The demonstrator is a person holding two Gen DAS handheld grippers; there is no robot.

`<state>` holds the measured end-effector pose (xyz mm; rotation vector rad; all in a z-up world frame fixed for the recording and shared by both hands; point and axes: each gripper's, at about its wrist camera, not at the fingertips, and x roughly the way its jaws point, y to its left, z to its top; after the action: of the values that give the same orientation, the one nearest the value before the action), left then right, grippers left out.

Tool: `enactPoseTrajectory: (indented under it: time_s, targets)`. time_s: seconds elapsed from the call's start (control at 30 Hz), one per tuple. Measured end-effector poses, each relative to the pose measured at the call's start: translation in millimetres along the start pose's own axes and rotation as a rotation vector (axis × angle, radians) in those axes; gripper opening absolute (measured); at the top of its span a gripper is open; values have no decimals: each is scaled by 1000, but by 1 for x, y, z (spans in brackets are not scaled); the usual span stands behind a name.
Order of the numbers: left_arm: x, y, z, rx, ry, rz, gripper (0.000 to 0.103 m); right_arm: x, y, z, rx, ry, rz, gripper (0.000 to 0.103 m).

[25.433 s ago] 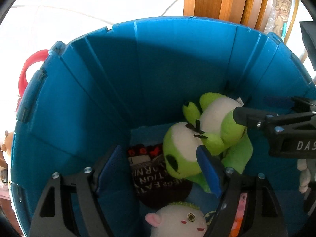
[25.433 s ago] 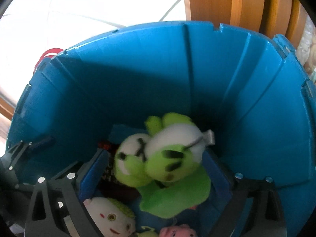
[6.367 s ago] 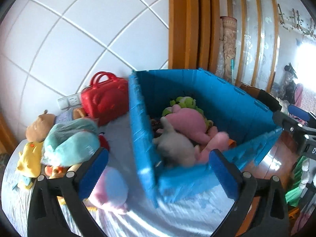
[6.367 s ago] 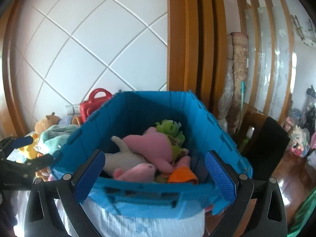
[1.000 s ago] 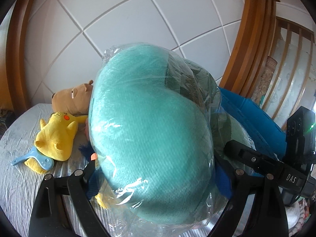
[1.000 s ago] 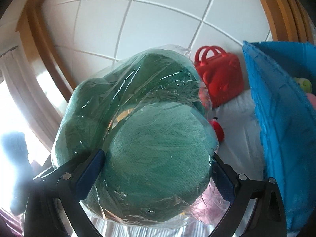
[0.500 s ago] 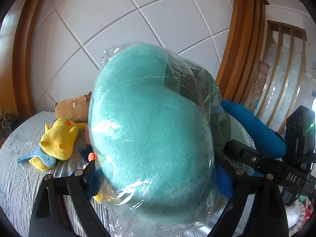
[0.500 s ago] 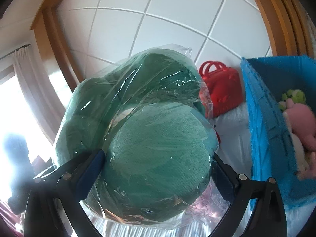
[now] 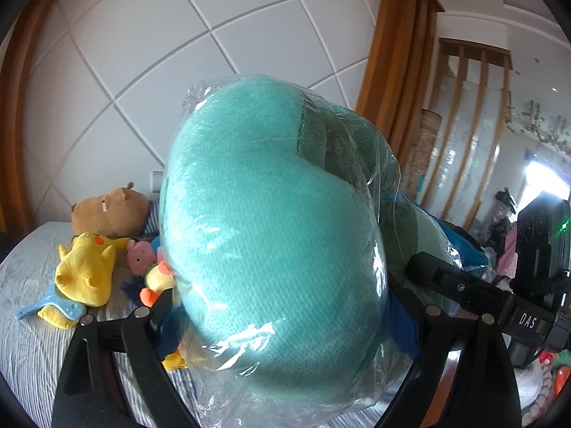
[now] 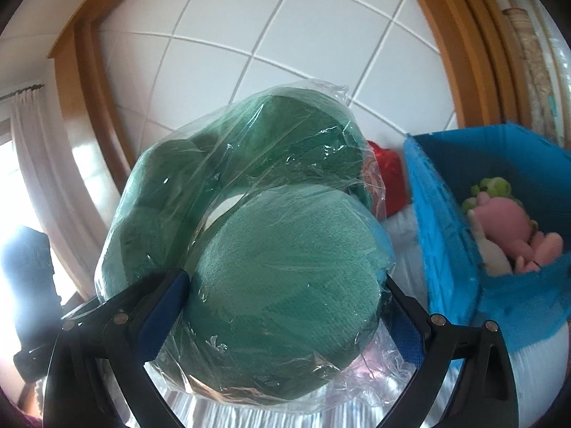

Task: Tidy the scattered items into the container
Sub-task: 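Lift the teal pillow with both tools and carry it toward the blue crate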

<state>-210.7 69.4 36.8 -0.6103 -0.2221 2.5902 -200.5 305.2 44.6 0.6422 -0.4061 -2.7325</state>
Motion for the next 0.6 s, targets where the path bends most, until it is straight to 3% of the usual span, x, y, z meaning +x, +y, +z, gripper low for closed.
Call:
enactPoseTrajectory:
  time_s: [0.3,0.6]
  targets:
    - [19,-39,10,37,9,-77,93,-36,-23,6,31,-45,-72,102]
    - [81,-136,21,61,-17,-125,93,-74,-111,38,29,-101,-108,102]
